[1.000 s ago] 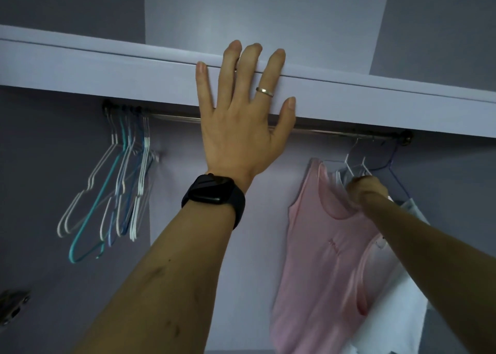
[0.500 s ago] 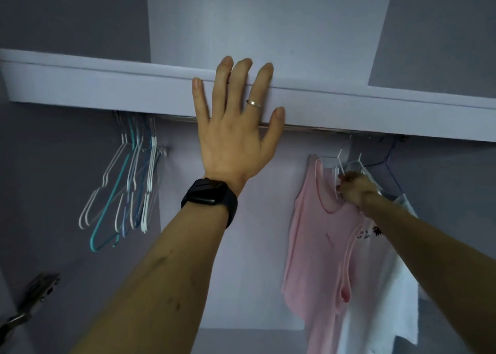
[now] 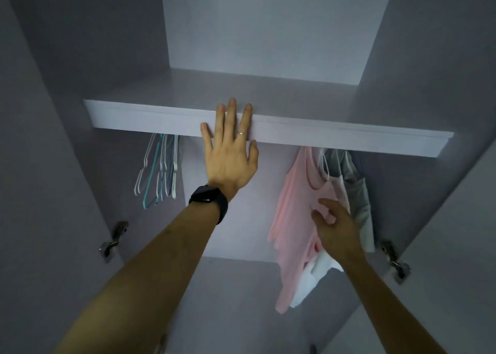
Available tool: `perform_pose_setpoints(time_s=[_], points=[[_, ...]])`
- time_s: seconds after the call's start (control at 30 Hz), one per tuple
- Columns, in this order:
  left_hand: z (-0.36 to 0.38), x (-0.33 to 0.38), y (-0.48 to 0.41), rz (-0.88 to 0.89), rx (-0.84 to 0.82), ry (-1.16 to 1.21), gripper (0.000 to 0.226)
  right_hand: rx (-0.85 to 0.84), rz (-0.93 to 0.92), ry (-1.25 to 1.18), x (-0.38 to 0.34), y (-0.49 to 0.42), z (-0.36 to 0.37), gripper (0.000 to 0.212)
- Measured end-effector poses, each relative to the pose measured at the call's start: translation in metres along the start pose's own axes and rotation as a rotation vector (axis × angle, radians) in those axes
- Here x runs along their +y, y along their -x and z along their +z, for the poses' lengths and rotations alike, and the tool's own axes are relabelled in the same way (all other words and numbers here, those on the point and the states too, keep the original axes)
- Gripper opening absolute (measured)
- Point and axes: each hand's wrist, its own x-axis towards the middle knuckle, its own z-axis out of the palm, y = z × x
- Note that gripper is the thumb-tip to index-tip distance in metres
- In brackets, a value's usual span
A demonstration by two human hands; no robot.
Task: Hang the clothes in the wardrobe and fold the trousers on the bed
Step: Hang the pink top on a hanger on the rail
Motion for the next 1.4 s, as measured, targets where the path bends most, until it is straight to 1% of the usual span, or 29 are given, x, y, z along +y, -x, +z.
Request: perform_pose_setpoints(time_s=[0.07,0.13,0.27,0.33,0.37,0.47,0.6,0.67,0.8,0.9,0.93,1.03,1.13,1.2,1.23,1.33,1.4], points=[[-0.015,0.006,0.02,-0.03,-0.055,0.078,0.079,-0.008,-0.057,-0.06,-0.007,0.047,-0.013,0.023],[-0.023,0.016,0.059,-0.051,-0.121,0.201,0.079,0.018,-0.081,-0.052,-0.009,0.088,-0.028,0.024],[-0.033,0.042,0.181,-0.183,-0.399,0.345,0.072,0.01,-0.098,0.04,0.011,0.163,-0.05,0.032],[-0.035,0.049,0.237,-0.229,-0.537,0.364,0.067,-0.01,-0.095,0.09,0.025,0.191,-0.05,0.035],[-0.037,0.052,0.261,-0.236,-0.6,0.373,0.065,-0.005,-0.095,0.113,0.033,0.204,-0.049,0.033],[-0.042,0.06,0.311,-0.211,-0.728,0.395,0.06,0.005,-0.103,0.197,0.054,0.229,-0.044,0.031],[-0.033,0.077,0.344,-0.106,-0.935,0.437,0.057,-0.023,0.003,0.31,0.097,0.261,-0.042,0.033],[-0.023,0.085,0.348,0.0,-1.043,0.469,0.057,-0.01,0.089,0.373,0.114,0.278,-0.043,0.033],[-0.003,0.098,0.351,0.232,-1.216,0.558,0.059,0.123,0.258,0.454,0.134,0.316,-0.039,0.032],[0.012,0.113,0.35,0.442,-1.265,0.666,0.059,0.239,0.425,0.503,0.133,0.344,-0.038,0.034],[0.017,0.126,0.35,0.544,-1.305,0.693,0.059,0.314,0.5,0.516,0.13,0.355,-0.04,0.034],[0.021,0.16,0.354,0.785,-1.391,0.758,0.06,0.515,0.633,0.578,0.116,0.388,-0.041,0.035],[0.004,0.2,0.373,1.009,-1.458,0.84,0.06,0.684,0.857,0.583,0.098,0.436,-0.04,0.03],[-0.018,0.225,0.392,1.186,-1.498,0.908,0.059,0.815,1.053,0.542,0.085,0.473,-0.035,0.032],[-0.027,0.237,0.402,1.264,-1.509,0.93,0.059,0.877,1.12,0.531,0.079,0.489,-0.033,0.032],[-0.051,0.27,0.429,1.425,-1.515,0.982,0.059,1.005,1.252,0.542,0.066,0.524,-0.03,0.033],[-0.07,0.293,0.449,1.492,-1.554,1.04,0.058,1.106,1.344,0.511,0.058,0.546,-0.034,0.033]])
